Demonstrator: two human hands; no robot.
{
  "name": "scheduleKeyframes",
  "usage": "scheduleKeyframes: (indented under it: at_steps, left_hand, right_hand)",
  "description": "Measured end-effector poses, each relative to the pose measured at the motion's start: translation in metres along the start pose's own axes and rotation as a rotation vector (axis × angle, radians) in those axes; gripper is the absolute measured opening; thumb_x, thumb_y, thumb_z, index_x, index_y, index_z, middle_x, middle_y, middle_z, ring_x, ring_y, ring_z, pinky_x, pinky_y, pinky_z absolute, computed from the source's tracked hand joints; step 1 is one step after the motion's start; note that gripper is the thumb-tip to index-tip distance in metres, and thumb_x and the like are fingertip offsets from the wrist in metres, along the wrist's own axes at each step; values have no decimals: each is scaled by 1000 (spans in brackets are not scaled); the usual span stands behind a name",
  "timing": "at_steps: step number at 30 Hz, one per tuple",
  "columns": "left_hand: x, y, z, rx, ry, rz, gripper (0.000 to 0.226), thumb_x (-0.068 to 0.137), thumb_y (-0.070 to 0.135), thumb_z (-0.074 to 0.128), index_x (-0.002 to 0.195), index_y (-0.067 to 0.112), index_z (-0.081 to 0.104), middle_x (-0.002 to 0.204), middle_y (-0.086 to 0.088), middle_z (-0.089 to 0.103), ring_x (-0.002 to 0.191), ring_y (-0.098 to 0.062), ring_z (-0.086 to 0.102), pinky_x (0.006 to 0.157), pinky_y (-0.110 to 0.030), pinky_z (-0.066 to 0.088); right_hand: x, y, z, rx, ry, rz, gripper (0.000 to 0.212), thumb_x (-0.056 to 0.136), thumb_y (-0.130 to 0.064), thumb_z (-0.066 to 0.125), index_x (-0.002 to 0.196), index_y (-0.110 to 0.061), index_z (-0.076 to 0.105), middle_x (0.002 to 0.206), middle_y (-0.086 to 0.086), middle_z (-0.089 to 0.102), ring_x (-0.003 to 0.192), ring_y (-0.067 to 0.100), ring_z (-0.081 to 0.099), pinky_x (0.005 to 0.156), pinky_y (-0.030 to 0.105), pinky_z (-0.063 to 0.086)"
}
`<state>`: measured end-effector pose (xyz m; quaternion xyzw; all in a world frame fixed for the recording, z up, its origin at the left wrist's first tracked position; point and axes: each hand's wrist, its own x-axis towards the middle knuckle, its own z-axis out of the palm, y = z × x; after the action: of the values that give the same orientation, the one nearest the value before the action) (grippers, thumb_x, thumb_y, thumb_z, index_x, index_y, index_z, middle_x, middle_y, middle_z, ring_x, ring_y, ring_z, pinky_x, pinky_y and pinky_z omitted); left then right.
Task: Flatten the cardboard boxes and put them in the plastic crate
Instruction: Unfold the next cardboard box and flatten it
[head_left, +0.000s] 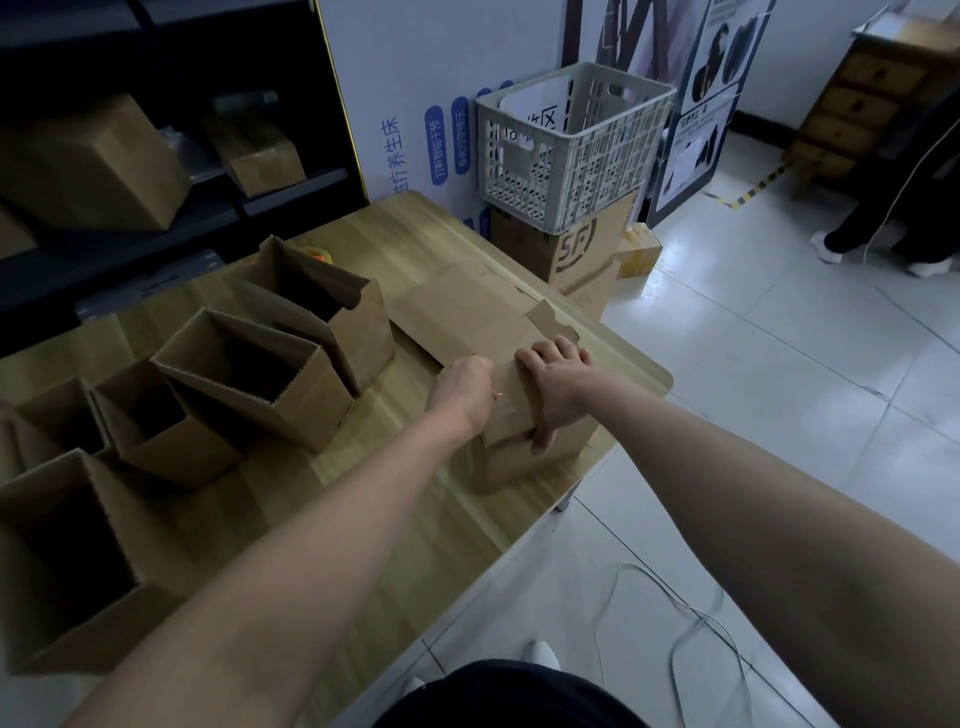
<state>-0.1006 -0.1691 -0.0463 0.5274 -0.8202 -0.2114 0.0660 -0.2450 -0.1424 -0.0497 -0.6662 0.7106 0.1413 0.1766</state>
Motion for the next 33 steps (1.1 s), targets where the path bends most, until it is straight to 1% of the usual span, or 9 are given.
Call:
scheduleKeyframes:
  at_steps: [4, 7, 12, 15, 19, 23, 26, 30, 33]
  left_hand:
    - [1, 0, 3, 170, -55, 109, 14, 91, 11, 51, 101, 4, 59, 108, -16, 60, 105, -35, 55, 84, -40, 43]
    - [0, -9, 7, 43, -23, 110, 7, 93, 15, 52, 93, 7, 53, 106, -14, 55, 102, -31, 51, 85, -41, 42]
    - [-5, -20, 7, -73, 112, 39, 11, 90, 16, 59, 82, 10, 58, 94, -9, 59, 89, -26, 56, 69, -31, 40]
    - [-2, -16, 5, 36, 77, 57, 9, 91, 16, 58, 90, 8, 61, 98, -11, 63, 96, -29, 57, 75, -37, 47]
    - [5, -16, 3, 189, -33, 125, 17, 93, 14, 51, 104, 3, 55, 111, -15, 57, 109, -32, 48, 84, -36, 39]
    - [1, -27, 6, 153, -71, 274, 5, 92, 7, 46, 93, 11, 45, 106, -10, 49, 101, -28, 42, 82, -32, 31]
    - [-3, -34, 11, 91, -27, 348, 19, 89, -2, 45, 85, 16, 38, 96, -4, 44, 93, -22, 38, 83, -32, 34]
    - [-2, -29, 9, -226, -11, 218, 10, 91, 11, 56, 97, 13, 48, 86, -3, 52, 89, -28, 48, 81, -41, 44]
    - [3, -16, 7, -163, -42, 120, 8, 88, 12, 60, 96, 9, 57, 95, -11, 62, 94, -29, 55, 81, -36, 46]
  right_hand:
    - [-2, 1, 0, 5, 10, -7, 130, 51, -60, 83, 149, -26, 5, 153, 3, 14, 143, 32, -1, 116, 53, 2]
    - [0, 1, 0, 12, 11, -6, 130, 51, -59, 84, 149, -26, 5, 153, 4, 13, 143, 32, -2, 116, 54, 2]
    - [4, 2, 2, 18, 13, -12, 131, 50, -59, 84, 149, -26, 5, 153, 4, 13, 143, 33, -2, 116, 55, 2]
    - [5, 2, 2, 18, 6, -13, 132, 48, -60, 84, 149, -26, 5, 153, 3, 13, 143, 34, -3, 116, 55, 3]
    - [4, 2, 3, 9, 7, -12, 132, 48, -60, 84, 149, -27, 6, 152, 3, 14, 142, 34, -1, 116, 55, 4]
    - [3, 1, 4, -7, 16, -21, 131, 49, -60, 84, 149, -26, 5, 152, 3, 13, 142, 33, -2, 116, 54, 4]
    - [2, 2, 8, -12, 32, -23, 131, 50, -58, 84, 149, -26, 3, 152, 4, 12, 142, 33, -3, 116, 54, 3]
    - [4, 1, 7, -28, 35, -19, 132, 50, -58, 84, 149, -25, 2, 153, 4, 11, 142, 34, -4, 116, 54, 3]
    - [5, 0, 8, -16, 30, -9, 133, 50, -59, 84, 149, -27, 1, 154, 4, 9, 143, 34, -6, 116, 54, 1]
